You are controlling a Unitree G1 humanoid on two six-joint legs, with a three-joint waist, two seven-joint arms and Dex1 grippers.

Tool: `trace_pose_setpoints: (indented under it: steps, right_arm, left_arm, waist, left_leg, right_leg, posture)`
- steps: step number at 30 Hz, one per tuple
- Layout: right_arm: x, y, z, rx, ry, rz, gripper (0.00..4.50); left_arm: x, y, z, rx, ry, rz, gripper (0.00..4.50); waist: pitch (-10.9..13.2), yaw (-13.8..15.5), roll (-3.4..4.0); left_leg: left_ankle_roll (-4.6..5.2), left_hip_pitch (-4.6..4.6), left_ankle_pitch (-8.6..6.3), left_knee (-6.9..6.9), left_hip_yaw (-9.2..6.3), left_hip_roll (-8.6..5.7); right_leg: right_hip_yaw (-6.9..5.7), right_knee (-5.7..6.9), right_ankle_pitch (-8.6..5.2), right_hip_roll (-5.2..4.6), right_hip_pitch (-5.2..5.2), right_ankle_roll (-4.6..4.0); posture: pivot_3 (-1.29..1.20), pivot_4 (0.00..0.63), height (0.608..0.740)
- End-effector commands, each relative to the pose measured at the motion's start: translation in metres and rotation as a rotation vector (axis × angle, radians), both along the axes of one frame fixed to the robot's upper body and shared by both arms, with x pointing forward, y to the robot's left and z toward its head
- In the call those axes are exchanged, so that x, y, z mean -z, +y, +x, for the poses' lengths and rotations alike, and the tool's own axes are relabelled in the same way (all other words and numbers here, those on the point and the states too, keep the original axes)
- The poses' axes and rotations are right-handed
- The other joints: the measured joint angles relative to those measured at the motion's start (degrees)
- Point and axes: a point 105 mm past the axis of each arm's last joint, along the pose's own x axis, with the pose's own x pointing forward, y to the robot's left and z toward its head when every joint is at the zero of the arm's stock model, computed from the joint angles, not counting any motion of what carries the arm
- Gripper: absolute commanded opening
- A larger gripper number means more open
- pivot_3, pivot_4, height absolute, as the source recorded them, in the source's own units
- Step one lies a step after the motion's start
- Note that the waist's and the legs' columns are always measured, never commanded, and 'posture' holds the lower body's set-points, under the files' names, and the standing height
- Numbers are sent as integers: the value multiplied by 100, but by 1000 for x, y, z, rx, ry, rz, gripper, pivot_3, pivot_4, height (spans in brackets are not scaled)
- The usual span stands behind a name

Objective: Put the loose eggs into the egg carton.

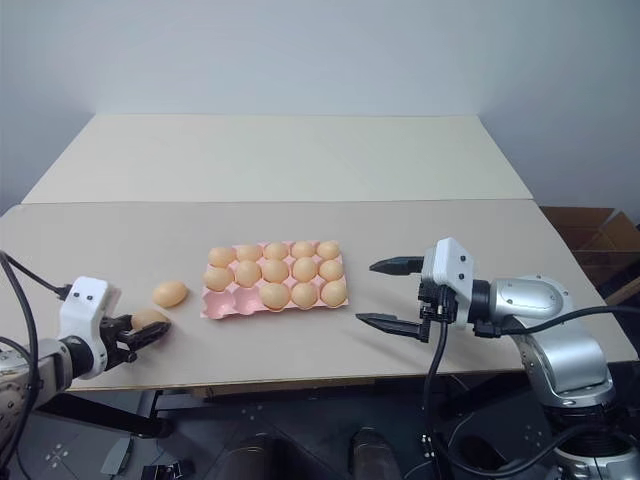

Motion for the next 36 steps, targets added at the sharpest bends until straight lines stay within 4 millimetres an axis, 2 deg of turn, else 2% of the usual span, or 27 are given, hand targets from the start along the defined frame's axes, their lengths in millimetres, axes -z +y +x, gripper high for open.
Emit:
trace_pose_setpoints:
  steps: [1,5,9,13,16,19,21,25,28,31,36]
  right_arm:
    - [-13,-2,-5,2,-51,18,4500]
    - [-12,-1,-7,7,-54,21,4500]
    - [-12,3,-5,10,-64,25,4500]
    - [-14,6,-3,13,-81,32,4500]
    - [-15,8,-2,18,-87,38,4500]
    - [-14,8,-3,22,-87,40,4500]
    - [-15,9,-2,28,-89,41,4500]
    - [-15,8,0,47,-93,48,4500]
    - [-15,9,0,51,-95,56,4500]
    - [-16,10,1,52,-99,63,4500]
    - [-16,11,0,42,-104,68,4500]
  left_arm:
    - [-25,2,-8,55,-80,89,2440]
    - [-56,-21,-20,214,-184,63,2440]
    - [-67,-48,-11,332,-269,34,2440]
    - [-60,-79,6,437,-275,-12,2440]
    - [-53,-93,25,458,-292,-43,2440]
    - [-43,-104,35,495,-282,-42,2440]
    - [-38,-107,36,511,-260,-47,2440]
    - [-42,-107,34,542,-244,-96,3616]
    - [-50,-104,34,540,-293,-60,4473]
    - [-66,-97,31,525,-352,-72,4473]
    - [-92,-67,16,473,-437,-69,4473]
  waist:
    - [0,-9,0]
    - [1,6,1]
    - [2,92,3]
    - [1,97,1]
    - [0,78,1]
    - [0,37,1]
    - [0,34,1]
    - [1,34,1]
    - [1,42,1]
    - [1,33,1]
    - [1,-11,2]
  left_leg:
    - [0,-1,0,0,-1,1]
    - [-1,-8,-1,0,-2,1]
    - [-2,4,0,1,3,-4]
    - [-6,6,5,2,2,-8]
    - [-6,3,6,2,2,-10]
    - [-3,-4,4,2,-1,-8]
    - [1,-7,1,1,-3,-8]
    - [3,-9,0,1,-3,-8]
    - [3,-6,0,2,-2,-8]
    - [2,-5,1,2,-2,-8]
    - [2,-6,0,2,-3,-2]
  right_leg:
    - [1,0,0,-1,-3,0]
    - [0,-4,-4,-5,-7,-5]
    - [0,-3,-14,-8,6,-22]
    - [0,-2,-12,-4,12,-14]
    - [5,-2,6,-1,10,6]
    - [4,-6,14,6,7,20]
    - [3,-6,12,6,4,20]
    - [1,-8,11,3,3,22]
    - [1,-7,12,2,5,23]
    - [1,-5,12,2,5,23]
    - [0,-5,10,5,2,21]
  posture:
    - [0,150,740]
    - [0,150,740]
    - [0,150,740]
    - [0,150,740]
    - [0,150,740]
    - [0,150,740]
    - [0,150,740]
    - [0,150,740]
    - [0,150,740]
    - [0,150,740]
    - [0,150,740]
